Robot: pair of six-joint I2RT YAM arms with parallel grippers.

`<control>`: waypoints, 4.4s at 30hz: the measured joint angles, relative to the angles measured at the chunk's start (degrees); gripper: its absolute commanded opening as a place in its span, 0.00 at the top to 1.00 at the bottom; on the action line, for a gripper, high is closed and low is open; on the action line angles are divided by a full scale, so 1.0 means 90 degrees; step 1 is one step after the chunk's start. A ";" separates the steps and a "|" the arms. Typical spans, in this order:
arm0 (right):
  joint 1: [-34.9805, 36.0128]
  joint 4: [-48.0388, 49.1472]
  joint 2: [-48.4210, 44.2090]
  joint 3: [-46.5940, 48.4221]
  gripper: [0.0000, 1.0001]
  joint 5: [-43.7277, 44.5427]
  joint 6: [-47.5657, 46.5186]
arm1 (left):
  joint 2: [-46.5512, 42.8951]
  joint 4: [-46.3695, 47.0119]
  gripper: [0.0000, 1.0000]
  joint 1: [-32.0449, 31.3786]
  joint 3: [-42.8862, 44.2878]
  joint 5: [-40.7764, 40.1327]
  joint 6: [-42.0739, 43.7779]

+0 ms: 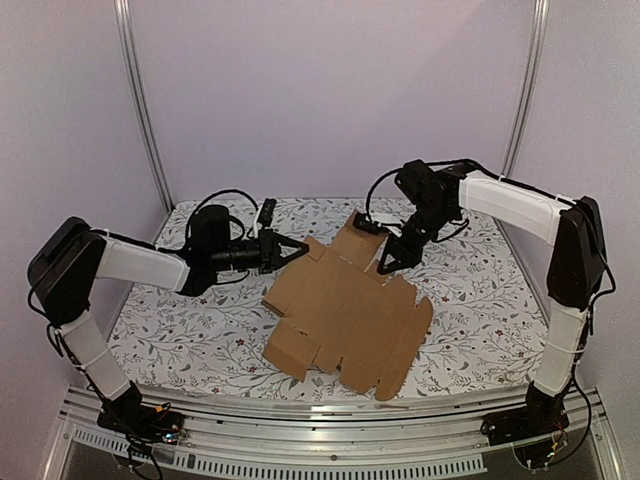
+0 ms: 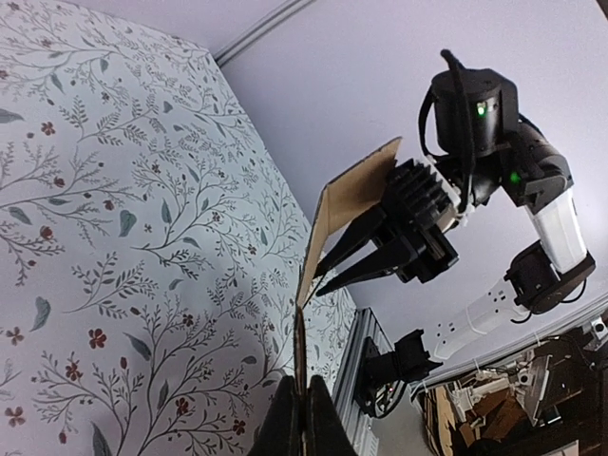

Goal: Fold the paper box

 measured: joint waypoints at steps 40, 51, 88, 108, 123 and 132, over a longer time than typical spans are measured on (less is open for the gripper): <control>0.1598 0.1277 0.1511 -0.0333 0.99 0.3667 0.0517 | 0.2492 0.1775 1.00 0.0041 -0.0758 -0.1579 -0.1166; 0.2346 0.2132 0.1093 -0.1280 0.99 0.4901 -0.0095 | 0.2365 0.1557 0.83 0.0070 -0.0852 -0.1661 -0.1035; 0.2684 0.2548 0.0792 -0.1664 0.90 0.5350 -0.0449 | 0.0107 -0.3502 1.00 -0.0602 -0.0763 -0.1416 0.0474; 0.2720 0.2526 0.0066 -0.2329 0.75 0.3687 -0.0544 | 0.0583 -0.3492 1.00 -0.0675 -0.0585 -0.1732 0.0493; 0.3157 0.2489 0.0005 -0.2501 0.71 0.2776 -0.0454 | 0.0767 -0.3283 1.00 -0.0687 -0.0471 -0.1707 0.0486; 0.3160 0.2259 0.0107 -0.2414 0.68 0.2178 -0.0291 | 0.0777 -0.3249 1.00 -0.0687 -0.0471 -0.1705 0.0483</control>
